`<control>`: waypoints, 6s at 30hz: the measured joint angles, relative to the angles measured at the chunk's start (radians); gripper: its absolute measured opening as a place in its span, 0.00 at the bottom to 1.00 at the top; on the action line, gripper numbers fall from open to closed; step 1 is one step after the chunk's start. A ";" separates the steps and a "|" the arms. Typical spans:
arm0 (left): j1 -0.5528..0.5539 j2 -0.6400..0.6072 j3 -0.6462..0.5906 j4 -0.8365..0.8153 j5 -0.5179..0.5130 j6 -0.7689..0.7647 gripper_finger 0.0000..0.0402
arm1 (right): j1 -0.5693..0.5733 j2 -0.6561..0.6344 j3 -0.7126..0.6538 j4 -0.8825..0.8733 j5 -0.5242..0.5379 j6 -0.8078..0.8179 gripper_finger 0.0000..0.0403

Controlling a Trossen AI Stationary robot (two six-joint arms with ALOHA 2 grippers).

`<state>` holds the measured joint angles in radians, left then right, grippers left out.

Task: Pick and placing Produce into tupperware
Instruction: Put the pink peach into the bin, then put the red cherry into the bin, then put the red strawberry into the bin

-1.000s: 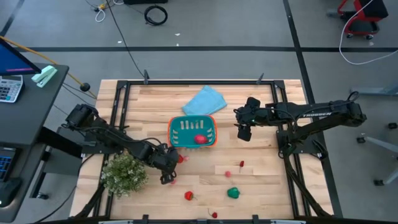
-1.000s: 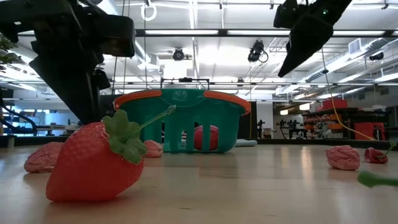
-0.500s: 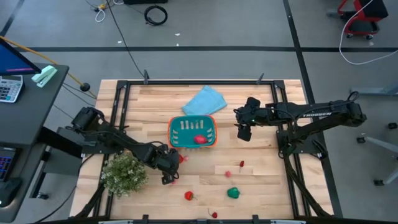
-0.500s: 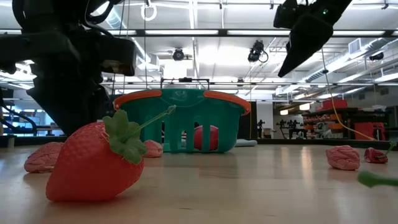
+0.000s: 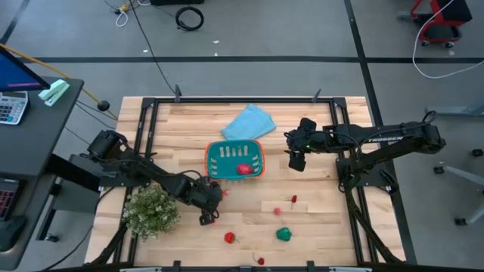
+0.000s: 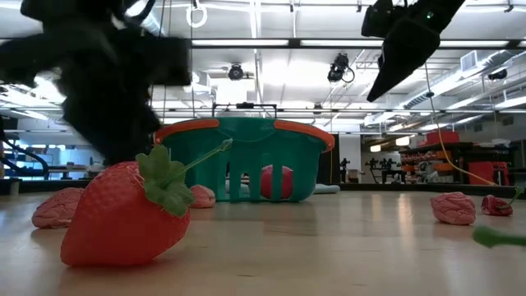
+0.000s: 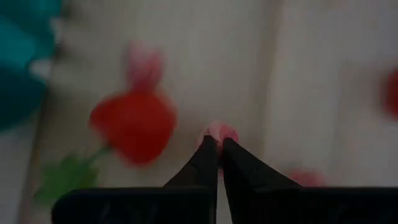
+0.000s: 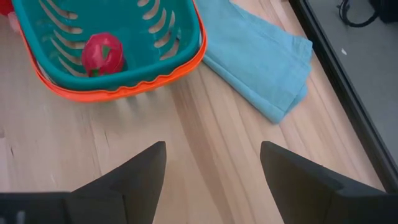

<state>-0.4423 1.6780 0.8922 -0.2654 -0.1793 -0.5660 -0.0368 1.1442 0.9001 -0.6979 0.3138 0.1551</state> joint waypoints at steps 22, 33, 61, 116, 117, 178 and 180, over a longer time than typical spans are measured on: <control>0.368 -0.029 0.373 -0.517 -0.280 0.197 0.10 | 0.000 0.000 0.000 0.031 0.000 0.026 0.67; 0.492 0.072 0.375 -0.370 -0.009 0.402 0.38 | 0.000 0.000 0.000 0.042 0.000 0.026 0.67; 0.425 0.048 0.627 -0.382 -0.010 0.554 0.43 | 0.506 0.007 -0.421 0.355 -0.224 0.009 0.58; 0.379 -0.234 0.634 -0.966 -0.114 0.184 0.02 | 0.301 0.241 -0.219 0.830 0.392 0.073 0.01; 0.373 -0.252 0.634 -0.968 -0.123 0.183 0.02 | 0.273 0.242 -0.191 0.877 0.352 0.017 0.01; 0.044 -0.303 -0.226 -0.117 -0.109 -0.235 0.47 | 0.081 0.349 0.333 0.171 -0.102 -0.097 0.37; 0.055 -0.303 -0.245 -0.063 -0.109 -0.231 0.47 | 0.081 0.349 0.333 0.171 -0.102 -0.101 0.37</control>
<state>-0.3869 1.3754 0.6469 -0.3288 -0.2884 -0.7965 0.0441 1.4929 1.2335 -0.5273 0.2119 0.0536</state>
